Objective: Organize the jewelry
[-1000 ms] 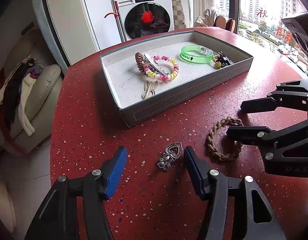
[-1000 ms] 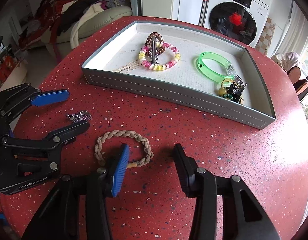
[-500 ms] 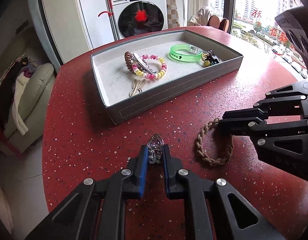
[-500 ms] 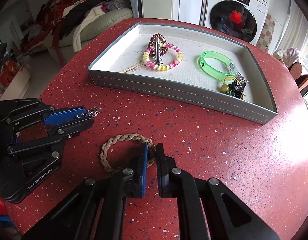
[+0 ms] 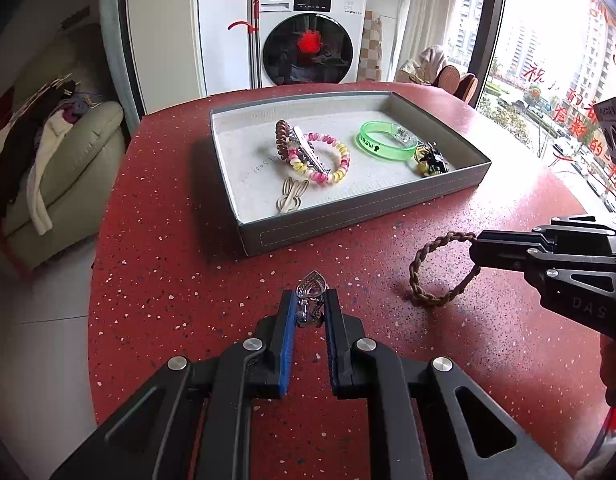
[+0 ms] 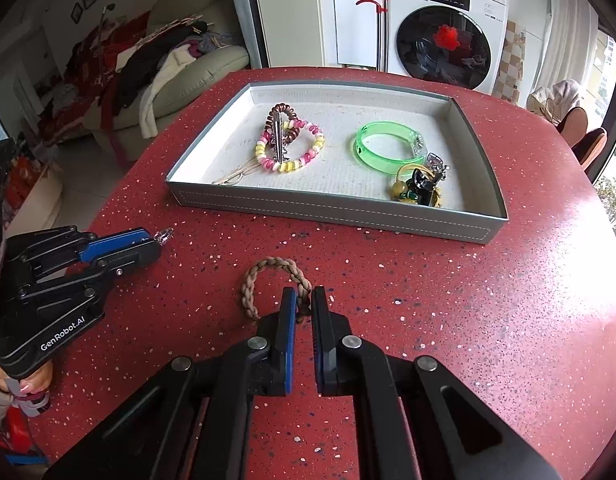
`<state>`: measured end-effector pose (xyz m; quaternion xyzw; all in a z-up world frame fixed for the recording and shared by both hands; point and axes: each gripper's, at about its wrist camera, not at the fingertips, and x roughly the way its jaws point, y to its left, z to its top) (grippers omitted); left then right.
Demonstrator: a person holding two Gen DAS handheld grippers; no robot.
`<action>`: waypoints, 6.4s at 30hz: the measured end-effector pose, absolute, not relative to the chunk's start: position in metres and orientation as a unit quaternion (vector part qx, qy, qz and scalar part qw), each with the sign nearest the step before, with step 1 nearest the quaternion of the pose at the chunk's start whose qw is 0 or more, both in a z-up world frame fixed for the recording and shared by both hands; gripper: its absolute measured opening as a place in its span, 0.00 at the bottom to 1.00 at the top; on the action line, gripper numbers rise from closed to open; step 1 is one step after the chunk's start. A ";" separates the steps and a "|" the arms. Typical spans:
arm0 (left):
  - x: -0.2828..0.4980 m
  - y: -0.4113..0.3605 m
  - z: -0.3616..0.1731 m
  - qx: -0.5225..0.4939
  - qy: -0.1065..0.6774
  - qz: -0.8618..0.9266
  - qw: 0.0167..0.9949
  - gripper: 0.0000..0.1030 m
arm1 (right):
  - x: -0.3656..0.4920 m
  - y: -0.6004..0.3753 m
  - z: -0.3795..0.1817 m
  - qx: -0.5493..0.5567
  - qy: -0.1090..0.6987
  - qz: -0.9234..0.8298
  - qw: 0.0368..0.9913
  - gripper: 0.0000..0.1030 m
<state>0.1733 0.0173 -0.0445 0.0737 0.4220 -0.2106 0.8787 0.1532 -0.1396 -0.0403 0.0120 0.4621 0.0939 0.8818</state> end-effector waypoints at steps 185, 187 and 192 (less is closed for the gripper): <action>0.202 -0.029 -0.028 0.045 0.344 0.003 0.938 1.00 | 0.183 -0.213 -0.019 0.036 0.318 -0.018 0.947 1.00; 0.202 -0.028 -0.028 0.044 0.344 0.003 0.938 1.00 | 0.183 -0.213 -0.020 0.036 0.318 -0.017 0.947 1.00; 0.203 -0.029 -0.028 0.044 0.345 0.002 0.938 1.00 | 0.183 -0.213 -0.020 0.036 0.318 -0.017 0.947 1.00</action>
